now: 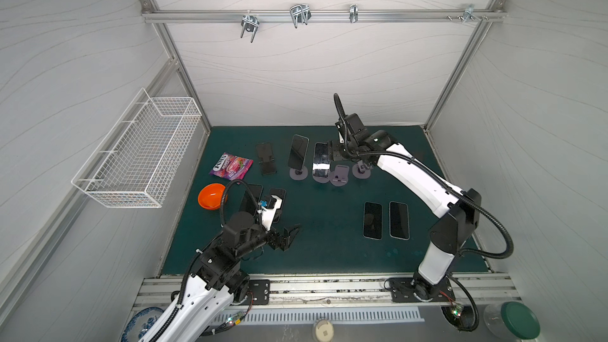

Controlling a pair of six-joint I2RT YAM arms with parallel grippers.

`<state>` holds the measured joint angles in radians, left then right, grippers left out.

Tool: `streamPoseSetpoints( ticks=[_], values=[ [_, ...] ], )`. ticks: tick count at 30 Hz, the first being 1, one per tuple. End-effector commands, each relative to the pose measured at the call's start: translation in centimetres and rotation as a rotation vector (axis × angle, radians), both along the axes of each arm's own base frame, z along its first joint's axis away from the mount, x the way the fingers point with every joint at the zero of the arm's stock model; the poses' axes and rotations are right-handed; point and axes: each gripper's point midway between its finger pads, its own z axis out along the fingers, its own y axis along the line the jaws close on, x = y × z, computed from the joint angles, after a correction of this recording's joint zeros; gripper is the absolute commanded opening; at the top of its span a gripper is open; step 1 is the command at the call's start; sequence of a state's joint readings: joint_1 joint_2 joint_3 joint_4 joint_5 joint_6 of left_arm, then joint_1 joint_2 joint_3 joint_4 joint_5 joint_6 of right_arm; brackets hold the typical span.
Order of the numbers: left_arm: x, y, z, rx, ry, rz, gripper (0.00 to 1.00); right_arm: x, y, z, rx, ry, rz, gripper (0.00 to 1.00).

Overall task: Remove the phone from the phone stand
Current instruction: 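Move the right gripper over the standing pink-framed phone while the left arm draws back, then lower the right gripper and close it on the pink frame's top edge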

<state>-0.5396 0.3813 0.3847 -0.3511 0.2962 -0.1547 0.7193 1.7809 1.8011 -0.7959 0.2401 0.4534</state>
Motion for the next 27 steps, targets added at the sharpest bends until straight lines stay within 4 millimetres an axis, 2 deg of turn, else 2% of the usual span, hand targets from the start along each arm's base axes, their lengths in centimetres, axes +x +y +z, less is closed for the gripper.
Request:
streamPoseSetpoints(
  ticks=[1, 5, 9, 15, 27],
  values=[
    [0.6, 0.2, 1.0, 0.002, -0.048, 0.026, 0.99, 0.9, 0.2, -1.5, -0.036, 0.023, -0.019, 0.78],
    [0.8, 0.8, 1.3, 0.004, -0.069, 0.059, 0.99, 2.1, 1.5, -2.7, -0.061, 0.023, -0.008, 0.79],
    [0.9, 1.5, 1.9, 0.002, -0.105, 0.092, 0.99, 3.3, 2.8, -3.9, -0.103, 0.002, 0.007, 0.89],
    [1.0, 2.3, 2.6, -0.006, -0.147, 0.137, 0.99, 4.5, 4.5, -5.5, -0.143, -0.027, 0.018, 0.91],
    [1.5, 3.1, 2.4, 0.015, -0.144, 0.188, 0.99, 6.1, 5.7, -7.9, -0.199, -0.066, -0.009, 0.96]
  ],
)
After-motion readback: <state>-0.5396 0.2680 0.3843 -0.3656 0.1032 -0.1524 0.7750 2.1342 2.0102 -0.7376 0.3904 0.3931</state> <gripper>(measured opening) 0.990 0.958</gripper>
